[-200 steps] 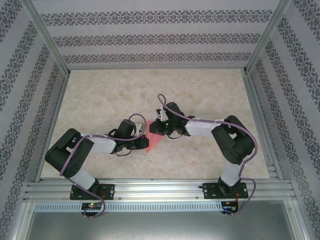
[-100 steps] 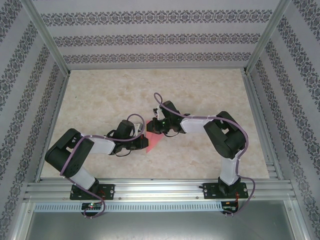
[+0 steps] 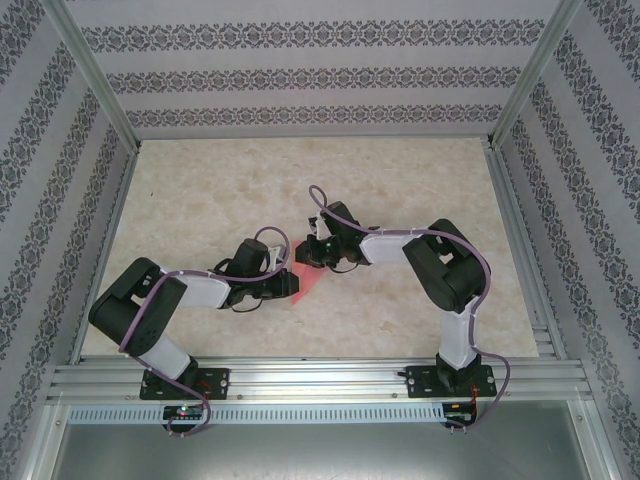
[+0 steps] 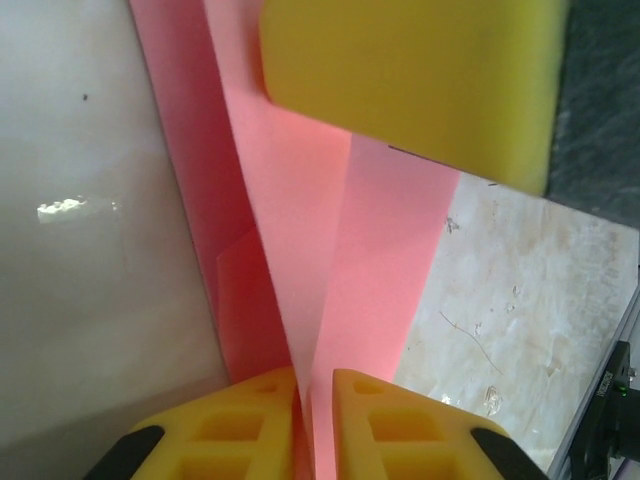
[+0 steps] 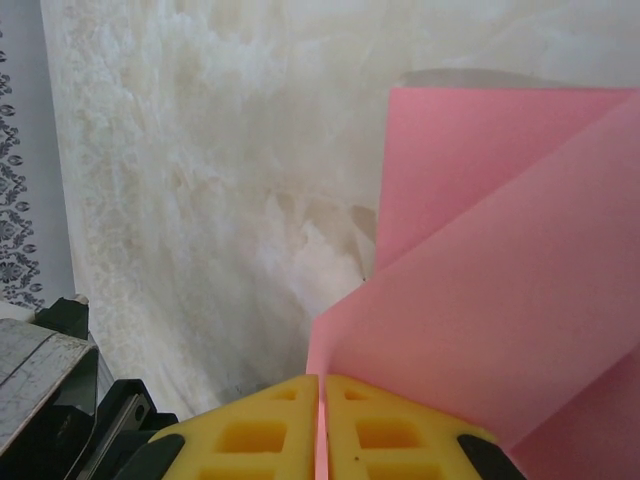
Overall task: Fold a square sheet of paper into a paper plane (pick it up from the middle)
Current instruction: Fourth fold the wing at the center of the table.
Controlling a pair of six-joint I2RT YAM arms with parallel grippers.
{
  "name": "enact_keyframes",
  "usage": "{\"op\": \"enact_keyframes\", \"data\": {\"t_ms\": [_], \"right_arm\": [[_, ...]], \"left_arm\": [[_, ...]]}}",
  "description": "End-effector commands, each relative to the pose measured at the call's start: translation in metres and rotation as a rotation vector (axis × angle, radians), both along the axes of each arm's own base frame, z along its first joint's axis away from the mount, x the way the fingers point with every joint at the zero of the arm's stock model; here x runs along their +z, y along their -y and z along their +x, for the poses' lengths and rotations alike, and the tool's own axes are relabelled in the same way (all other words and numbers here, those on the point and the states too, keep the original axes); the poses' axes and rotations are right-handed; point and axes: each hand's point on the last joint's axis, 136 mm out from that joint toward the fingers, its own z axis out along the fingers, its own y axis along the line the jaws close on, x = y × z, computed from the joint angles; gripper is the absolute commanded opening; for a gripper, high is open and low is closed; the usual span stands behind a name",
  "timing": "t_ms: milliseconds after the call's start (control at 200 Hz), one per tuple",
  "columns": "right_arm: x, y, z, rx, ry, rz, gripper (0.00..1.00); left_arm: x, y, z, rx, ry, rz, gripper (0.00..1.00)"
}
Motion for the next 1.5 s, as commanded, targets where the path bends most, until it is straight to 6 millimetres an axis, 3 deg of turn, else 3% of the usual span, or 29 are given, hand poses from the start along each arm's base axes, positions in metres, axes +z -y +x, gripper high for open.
{"op": "enact_keyframes", "data": {"t_ms": [0,345,864,1499], "right_arm": [[-0.001,0.000,0.007,-0.010,0.016,0.005,0.11],[-0.012,0.004,0.006,-0.020,-0.004,-0.025,0.11],[-0.042,0.012,-0.001,-0.022,-0.048,-0.079,0.11],[-0.044,0.018,-0.013,-0.001,-0.045,-0.107,0.11]], "left_arm": [[-0.017,-0.021,-0.003,0.039,-0.037,0.101,0.15],[-0.023,-0.021,-0.008,0.017,-0.054,0.111,0.07],[-0.025,-0.025,-0.016,-0.009,-0.071,0.150,0.15],[0.018,-0.016,-0.006,0.031,0.006,0.049,0.29]]}}
